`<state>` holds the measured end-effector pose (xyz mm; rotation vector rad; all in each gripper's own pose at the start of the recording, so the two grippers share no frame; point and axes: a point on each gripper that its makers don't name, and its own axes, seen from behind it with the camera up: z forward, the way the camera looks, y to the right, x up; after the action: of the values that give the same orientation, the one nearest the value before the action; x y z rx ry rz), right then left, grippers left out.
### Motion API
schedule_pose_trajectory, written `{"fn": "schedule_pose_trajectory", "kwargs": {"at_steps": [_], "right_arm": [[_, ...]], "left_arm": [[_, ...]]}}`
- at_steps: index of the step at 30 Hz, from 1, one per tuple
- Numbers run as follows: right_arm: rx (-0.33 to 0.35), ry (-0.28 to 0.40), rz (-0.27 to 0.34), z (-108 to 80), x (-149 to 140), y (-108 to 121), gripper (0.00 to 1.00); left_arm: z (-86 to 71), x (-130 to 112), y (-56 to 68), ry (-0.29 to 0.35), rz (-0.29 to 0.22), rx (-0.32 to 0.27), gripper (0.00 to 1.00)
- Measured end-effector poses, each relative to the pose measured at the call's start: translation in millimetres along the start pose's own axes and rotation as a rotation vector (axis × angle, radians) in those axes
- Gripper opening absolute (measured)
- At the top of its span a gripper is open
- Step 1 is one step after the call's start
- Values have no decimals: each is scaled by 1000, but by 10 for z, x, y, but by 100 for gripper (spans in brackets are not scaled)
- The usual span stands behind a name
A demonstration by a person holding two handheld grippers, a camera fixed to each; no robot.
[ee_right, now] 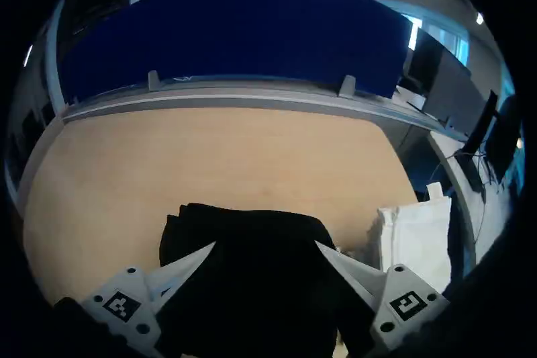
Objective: Fold towel
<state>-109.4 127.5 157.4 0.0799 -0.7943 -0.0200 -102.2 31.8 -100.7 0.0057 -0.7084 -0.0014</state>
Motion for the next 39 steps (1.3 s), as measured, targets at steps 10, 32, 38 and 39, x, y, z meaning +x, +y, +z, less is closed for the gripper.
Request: {"fn": "schedule_pose_trajectory", "kwargs": {"at_steps": [10, 32, 38, 39], "right_arm": [[9, 3, 11, -38, 4, 3, 95], [26, 198, 64, -1146, 131, -438, 94], [50, 275, 75, -1616, 81, -771, 95], [55, 287, 76, -1688, 70, -827, 94]], "left_arm": [[-41, -1, 59, 4, -1, -13, 98], [-161, 76, 29, 64, -11, -69, 98], [-175, 135, -5, 90, -27, -93, 98], [-172, 147, -14, 95, -29, -97, 98]]}}
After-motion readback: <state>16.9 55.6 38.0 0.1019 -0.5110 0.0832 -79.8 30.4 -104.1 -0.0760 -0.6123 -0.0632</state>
